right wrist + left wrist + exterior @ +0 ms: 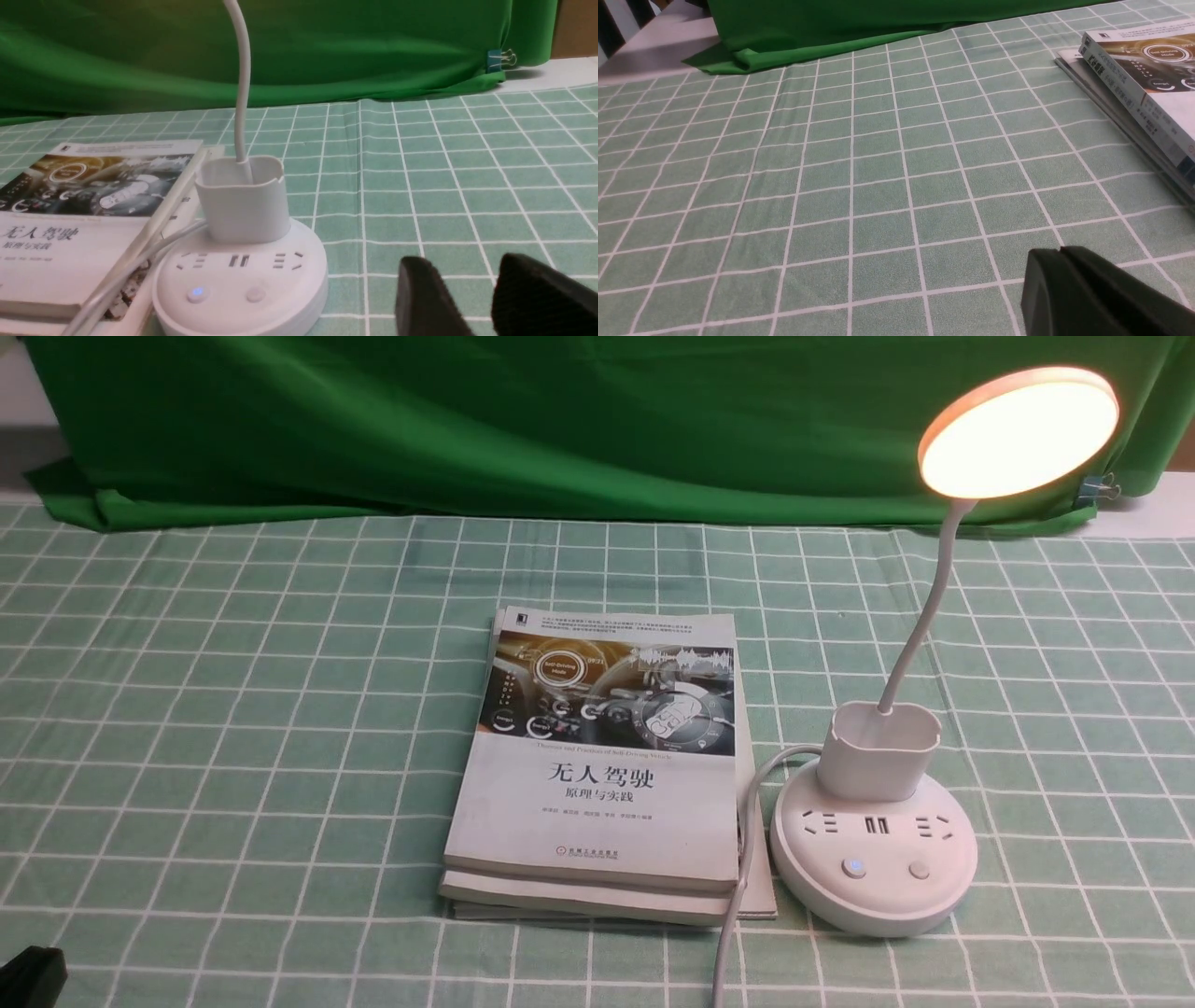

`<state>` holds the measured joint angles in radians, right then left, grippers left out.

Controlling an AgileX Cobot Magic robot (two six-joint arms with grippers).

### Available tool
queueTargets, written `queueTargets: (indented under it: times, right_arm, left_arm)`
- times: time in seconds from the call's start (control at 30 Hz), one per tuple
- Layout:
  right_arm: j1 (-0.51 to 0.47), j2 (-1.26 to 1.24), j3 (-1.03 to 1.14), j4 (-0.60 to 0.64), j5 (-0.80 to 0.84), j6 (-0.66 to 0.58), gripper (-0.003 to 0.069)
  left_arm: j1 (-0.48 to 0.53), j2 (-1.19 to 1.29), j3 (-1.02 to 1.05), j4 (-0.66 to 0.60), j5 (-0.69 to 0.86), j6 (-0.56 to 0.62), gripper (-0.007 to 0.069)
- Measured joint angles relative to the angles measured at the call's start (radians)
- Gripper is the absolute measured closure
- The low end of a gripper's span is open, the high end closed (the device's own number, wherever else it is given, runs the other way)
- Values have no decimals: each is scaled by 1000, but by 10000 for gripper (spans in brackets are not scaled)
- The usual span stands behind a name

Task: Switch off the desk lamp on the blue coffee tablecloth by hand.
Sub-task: 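Press the power button on the lamp base to turn the lamp off with the right gripper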

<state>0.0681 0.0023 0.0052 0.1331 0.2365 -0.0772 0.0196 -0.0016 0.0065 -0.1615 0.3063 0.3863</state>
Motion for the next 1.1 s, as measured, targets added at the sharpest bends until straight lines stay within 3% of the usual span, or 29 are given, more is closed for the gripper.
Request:
queueTargets:
  times: [0.17, 0.37, 0.53, 0.7, 0.97, 1.1]
  right_arm:
    - [0, 0, 0, 8, -110, 77, 418]
    - [0, 0, 0, 14, -285, 348, 418]
    - [0, 0, 0, 16, -342, 412, 452]
    - [23, 125, -159, 18, -110, 331, 602]
    - [91, 732, -650, 18, 520, 47, 618]
    - [92, 962, -746, 17, 634, -6, 619]
  left_arm:
    - [0, 0, 0, 0, 0, 0, 624]
    - [0, 0, 0, 0, 0, 0, 624]
    - [0, 0, 0, 0, 0, 0, 624]
    - [0, 0, 0, 0, 0, 0, 624]
    - [0, 0, 0, 0, 0, 0, 624]
    - [0, 0, 0, 0, 0, 0, 624]
